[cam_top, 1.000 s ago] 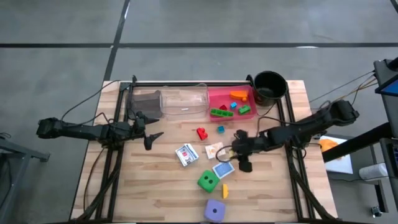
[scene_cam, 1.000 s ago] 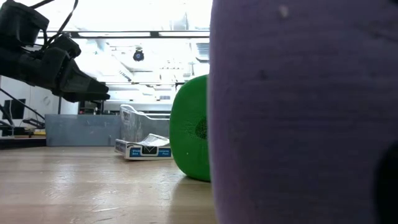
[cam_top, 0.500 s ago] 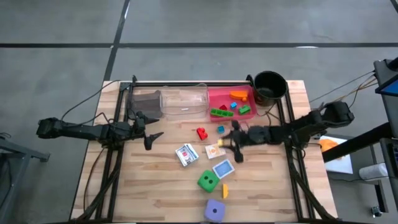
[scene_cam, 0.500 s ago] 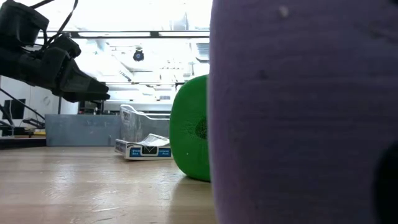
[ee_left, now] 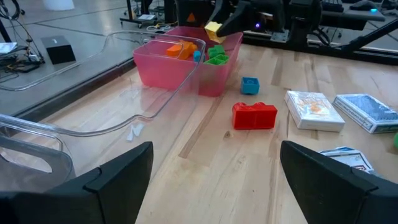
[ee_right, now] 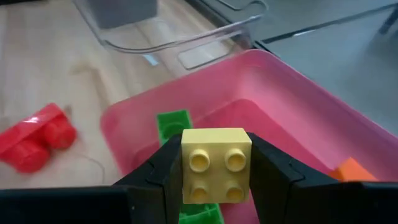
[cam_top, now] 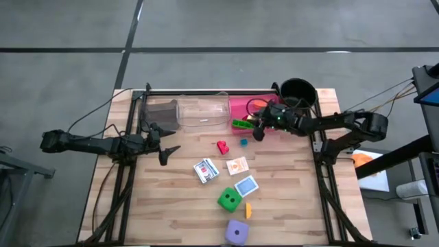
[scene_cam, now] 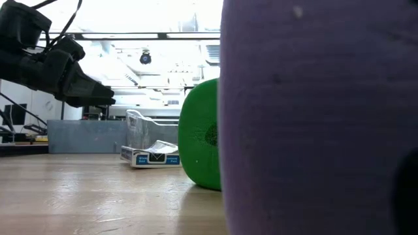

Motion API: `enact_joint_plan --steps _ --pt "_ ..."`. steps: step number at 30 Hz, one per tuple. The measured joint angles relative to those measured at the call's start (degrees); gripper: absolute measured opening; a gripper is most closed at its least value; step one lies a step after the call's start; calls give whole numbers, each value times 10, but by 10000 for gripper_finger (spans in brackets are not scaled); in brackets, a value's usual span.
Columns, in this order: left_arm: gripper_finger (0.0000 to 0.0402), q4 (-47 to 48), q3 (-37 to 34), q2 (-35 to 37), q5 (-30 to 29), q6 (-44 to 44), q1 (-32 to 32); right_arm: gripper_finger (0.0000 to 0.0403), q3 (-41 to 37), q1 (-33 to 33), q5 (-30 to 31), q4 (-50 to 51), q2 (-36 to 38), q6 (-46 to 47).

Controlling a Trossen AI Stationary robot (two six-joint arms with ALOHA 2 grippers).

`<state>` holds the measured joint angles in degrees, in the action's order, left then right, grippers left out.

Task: Pick & Place Toys
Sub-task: Put the yellow game piece into the pink bin, then put the blue game piece into the pink bin

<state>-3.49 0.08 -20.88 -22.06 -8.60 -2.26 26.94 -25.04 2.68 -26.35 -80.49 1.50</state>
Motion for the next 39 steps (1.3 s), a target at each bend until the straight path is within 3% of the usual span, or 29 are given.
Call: enact_joint_plan --steps 4,12,16,21,31,39 --pt "351 0 0 0 0 0 0 138 0 2 -23 0 0 0" --pt "350 0 0 0 0 2 0 347 0 6 -25 0 1 14" --pt "350 0 0 0 0 2 0 389 0 17 -26 1 2 30" --pt "350 0 0 0 0 2 0 378 0 61 -27 1 3 62" --pt "350 0 0 0 0 2 0 282 1 198 52 6 -15 97" --pt "350 0 0 0 0 2 0 265 2 222 82 5 -74 123"
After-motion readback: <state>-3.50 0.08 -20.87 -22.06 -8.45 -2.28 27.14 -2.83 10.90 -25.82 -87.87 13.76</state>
